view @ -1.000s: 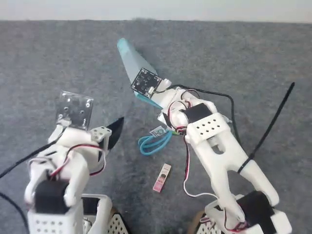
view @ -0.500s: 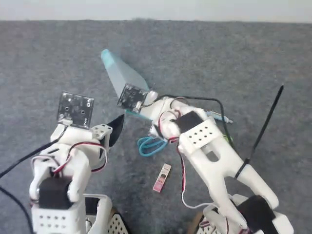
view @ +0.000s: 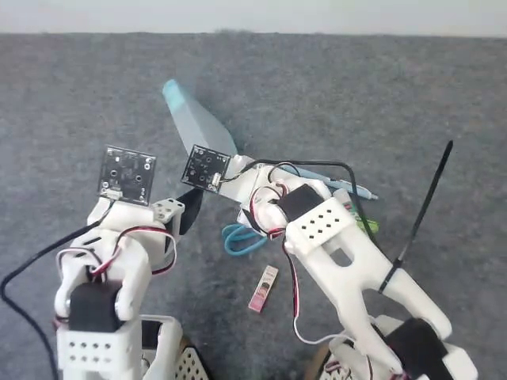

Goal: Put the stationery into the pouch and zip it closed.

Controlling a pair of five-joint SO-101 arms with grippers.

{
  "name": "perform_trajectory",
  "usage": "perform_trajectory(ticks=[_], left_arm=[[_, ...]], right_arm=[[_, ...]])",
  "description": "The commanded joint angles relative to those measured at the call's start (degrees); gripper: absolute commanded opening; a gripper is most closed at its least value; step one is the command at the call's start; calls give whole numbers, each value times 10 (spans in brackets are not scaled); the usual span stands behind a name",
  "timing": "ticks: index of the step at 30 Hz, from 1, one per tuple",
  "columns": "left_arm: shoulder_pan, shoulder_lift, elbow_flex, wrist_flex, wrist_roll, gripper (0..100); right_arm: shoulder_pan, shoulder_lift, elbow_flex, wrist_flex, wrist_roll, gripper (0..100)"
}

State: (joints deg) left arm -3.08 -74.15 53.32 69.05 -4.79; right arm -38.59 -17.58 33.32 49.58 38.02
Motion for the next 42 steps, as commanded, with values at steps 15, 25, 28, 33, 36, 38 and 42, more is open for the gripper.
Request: perform_trajectory(ticks=[15, 25, 28, 33, 36, 38, 42], left_arm=[[46, -125, 0, 27, -20, 280], [50, -102, 51, -24, -18, 280], [91, -135, 23, 21, -18, 280], [96, -163, 37, 14, -21, 280], [76, -164, 36, 12, -18, 280], [72, -164, 36, 11, -18, 280], [73, -164, 36, 10, -17, 280]], right_arm=[[-20, -24, -5, 4, 6, 8], [-22, -30, -33, 4, -28, 8], [-18, -25, -33, -10, -47, 8], [-16, -25, -31, -20, -66, 8], [-16, -24, -27, -15, -65, 8], [-19, -24, -18, -19, -61, 8], [-43, -24, -13, -14, -32, 8]])
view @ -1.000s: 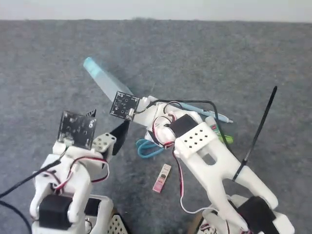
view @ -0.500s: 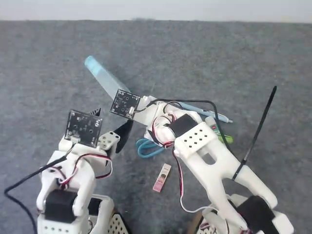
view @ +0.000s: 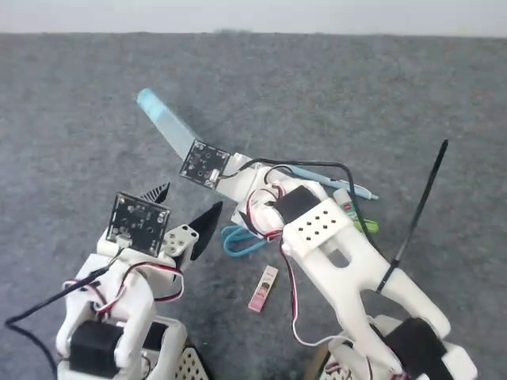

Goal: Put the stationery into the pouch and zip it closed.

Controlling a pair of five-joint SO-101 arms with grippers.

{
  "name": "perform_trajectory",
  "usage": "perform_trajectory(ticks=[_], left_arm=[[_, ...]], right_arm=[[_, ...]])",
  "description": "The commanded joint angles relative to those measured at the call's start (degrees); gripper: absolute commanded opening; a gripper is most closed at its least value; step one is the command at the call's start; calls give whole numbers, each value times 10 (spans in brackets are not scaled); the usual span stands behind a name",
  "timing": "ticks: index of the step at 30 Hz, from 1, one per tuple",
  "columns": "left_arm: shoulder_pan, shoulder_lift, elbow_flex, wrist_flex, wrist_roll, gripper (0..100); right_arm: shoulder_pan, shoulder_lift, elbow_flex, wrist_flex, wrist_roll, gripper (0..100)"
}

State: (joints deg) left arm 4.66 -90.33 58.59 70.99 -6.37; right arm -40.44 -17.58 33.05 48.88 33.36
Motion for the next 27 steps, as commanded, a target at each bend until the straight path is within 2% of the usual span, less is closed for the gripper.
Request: perform_trajectory(ticks=[1, 8, 14, 18, 27], left_arm=[[-5, -3, -17, -10, 0, 280], [-7, -3, -14, -19, 13, 280], [-77, 1, 1, -56, 14, 280], [-80, 2, 34, -89, 14, 280], [-80, 2, 67, -105, 11, 280]], right_arm=[[-28, -24, -11, -6, 11, 8], [-29, -24, -11, -3, 12, 8], [-36, -31, -11, 30, 33, 8], [-58, -31, -4, 33, 35, 8], [-64, -42, -2, 35, 33, 8]])
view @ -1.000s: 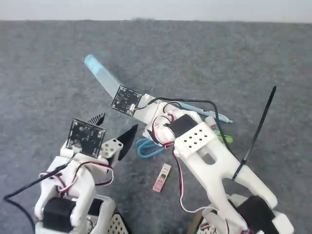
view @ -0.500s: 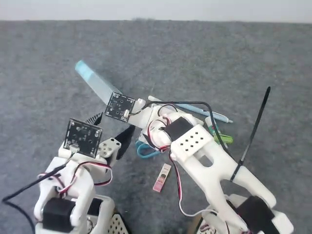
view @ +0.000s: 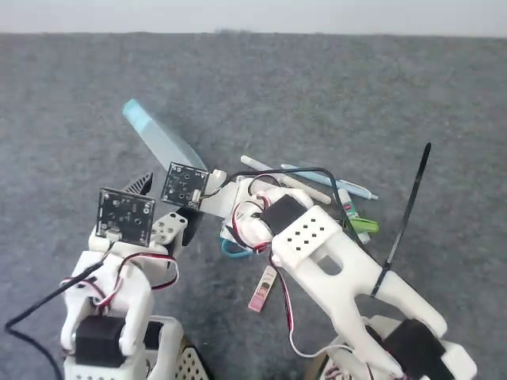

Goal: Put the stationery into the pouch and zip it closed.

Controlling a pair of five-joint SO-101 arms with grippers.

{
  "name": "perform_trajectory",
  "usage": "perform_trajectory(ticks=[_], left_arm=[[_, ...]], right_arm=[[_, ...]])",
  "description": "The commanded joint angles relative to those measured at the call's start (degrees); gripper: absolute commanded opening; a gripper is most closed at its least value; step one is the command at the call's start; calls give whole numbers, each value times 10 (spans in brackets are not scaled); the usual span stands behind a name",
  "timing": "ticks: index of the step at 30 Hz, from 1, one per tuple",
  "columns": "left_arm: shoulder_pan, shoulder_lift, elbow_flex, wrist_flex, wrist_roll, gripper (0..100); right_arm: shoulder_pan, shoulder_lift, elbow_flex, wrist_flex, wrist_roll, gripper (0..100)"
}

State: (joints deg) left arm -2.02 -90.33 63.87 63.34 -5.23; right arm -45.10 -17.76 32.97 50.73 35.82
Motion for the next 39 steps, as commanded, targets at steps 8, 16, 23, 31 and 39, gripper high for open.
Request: perform_trajectory(ticks=[8, 16, 23, 31, 39], left_arm=[[-17, 1, 65, -75, 1, 232], [-17, -1, 69, -52, 0, 13], [-18, 0, 83, -35, -2, 12], [-18, -3, 116, -47, -2, 45], [-14, 2, 147, -66, -44, 41]], right_arm=[[-17, -141, 0, 73, 8, 8], [11, -157, 13, 59, 4, 8], [36, -156, 15, 35, -32, 8], [35, -161, 15, 38, -30, 8], [35, -161, 24, 37, -10, 8]])
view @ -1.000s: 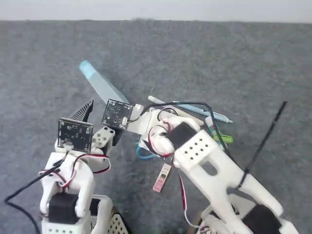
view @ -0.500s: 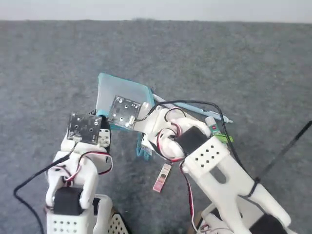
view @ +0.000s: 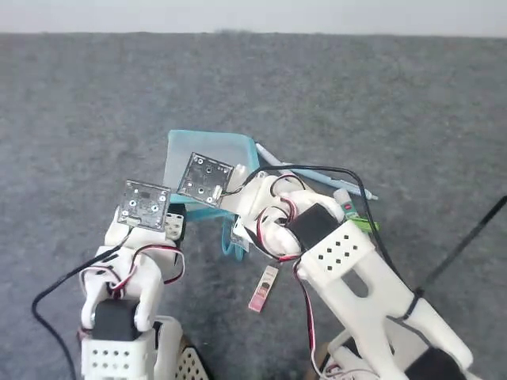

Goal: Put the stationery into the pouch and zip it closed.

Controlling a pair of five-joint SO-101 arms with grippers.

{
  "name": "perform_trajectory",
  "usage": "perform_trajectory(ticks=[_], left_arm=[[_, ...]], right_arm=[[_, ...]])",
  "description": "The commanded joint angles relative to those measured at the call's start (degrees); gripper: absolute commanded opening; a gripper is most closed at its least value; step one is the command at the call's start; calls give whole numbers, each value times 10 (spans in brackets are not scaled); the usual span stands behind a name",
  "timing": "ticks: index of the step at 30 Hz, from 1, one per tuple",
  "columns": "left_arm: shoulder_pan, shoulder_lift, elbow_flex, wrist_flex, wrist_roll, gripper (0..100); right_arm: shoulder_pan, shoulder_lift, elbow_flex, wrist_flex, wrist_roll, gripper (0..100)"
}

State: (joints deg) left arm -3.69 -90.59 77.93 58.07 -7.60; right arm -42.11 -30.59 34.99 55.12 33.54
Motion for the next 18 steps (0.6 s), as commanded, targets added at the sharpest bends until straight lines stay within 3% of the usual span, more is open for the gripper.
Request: perform_trajectory(ticks=[1, 6, 9, 12, 18], left_arm=[[3, 4, 10, -18, -25, 13], [-1, 4, 13, -27, -22, 9], [-2, 4, 15, -40, 17, 9], [-35, 4, 16, -63, 57, 9], [-78, 4, 25, -93, 94, 9]], right_arm=[[5, -33, 9, -9, 18, 8], [8, -27, 28, -10, 29, 9], [23, -29, 29, 7, 3, 24], [54, -37, 19, 38, -45, 110], [68, -95, 11, 147, -38, 240]])
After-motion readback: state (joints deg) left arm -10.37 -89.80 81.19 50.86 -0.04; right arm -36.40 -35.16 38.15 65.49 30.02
